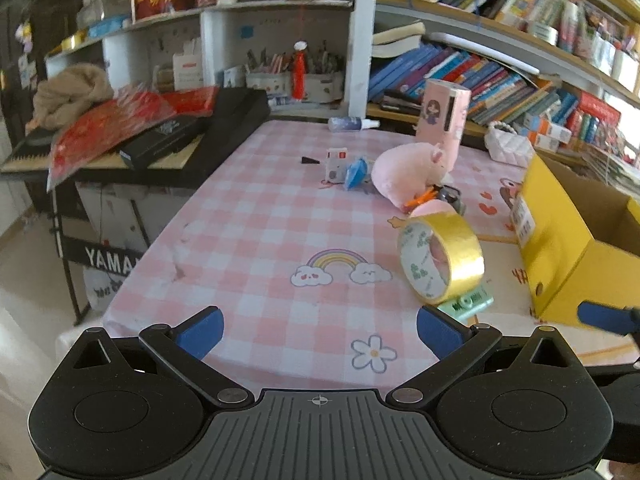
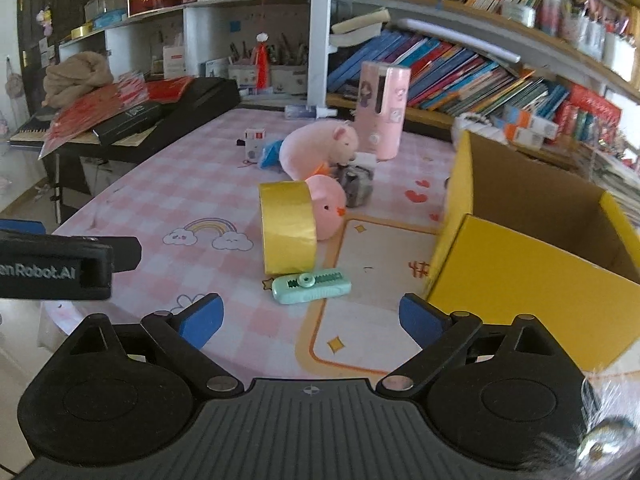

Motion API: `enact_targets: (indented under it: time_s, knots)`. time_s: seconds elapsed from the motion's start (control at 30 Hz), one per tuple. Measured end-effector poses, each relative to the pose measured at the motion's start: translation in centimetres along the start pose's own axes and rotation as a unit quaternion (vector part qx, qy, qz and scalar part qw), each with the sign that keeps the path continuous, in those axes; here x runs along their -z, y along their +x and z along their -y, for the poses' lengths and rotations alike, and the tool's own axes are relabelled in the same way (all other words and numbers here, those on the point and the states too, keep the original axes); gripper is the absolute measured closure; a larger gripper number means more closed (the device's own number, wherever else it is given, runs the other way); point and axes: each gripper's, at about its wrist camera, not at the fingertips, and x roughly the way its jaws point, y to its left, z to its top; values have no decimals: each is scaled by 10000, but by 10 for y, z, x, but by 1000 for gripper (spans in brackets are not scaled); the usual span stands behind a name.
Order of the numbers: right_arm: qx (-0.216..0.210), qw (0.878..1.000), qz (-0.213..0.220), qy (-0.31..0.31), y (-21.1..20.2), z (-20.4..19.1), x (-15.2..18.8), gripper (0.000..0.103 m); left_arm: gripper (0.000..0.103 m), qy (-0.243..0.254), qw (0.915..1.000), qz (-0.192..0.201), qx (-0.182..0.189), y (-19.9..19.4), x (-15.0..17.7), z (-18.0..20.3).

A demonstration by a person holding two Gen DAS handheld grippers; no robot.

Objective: Organize objects
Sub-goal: 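Grasp the green stapler with the right gripper while the left gripper grasps the gold tape roll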

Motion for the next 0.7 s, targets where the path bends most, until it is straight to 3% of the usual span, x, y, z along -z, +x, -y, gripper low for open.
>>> enact_targets:
  time_s: [0.27,0.6,0.7]
  knots:
    - [-412,9986,-301,-140,46,2,-11,13,0,-292,9995,-52,47,18,-12,-5]
    - [-394,9956,-818,-250,107,13,-13,24,0,-377,9990,-177,182,37,-29,-3]
    - [-471,9949,-862,-243,115,18,-13,26,0,-330,9983,-176,442,45,-36,5]
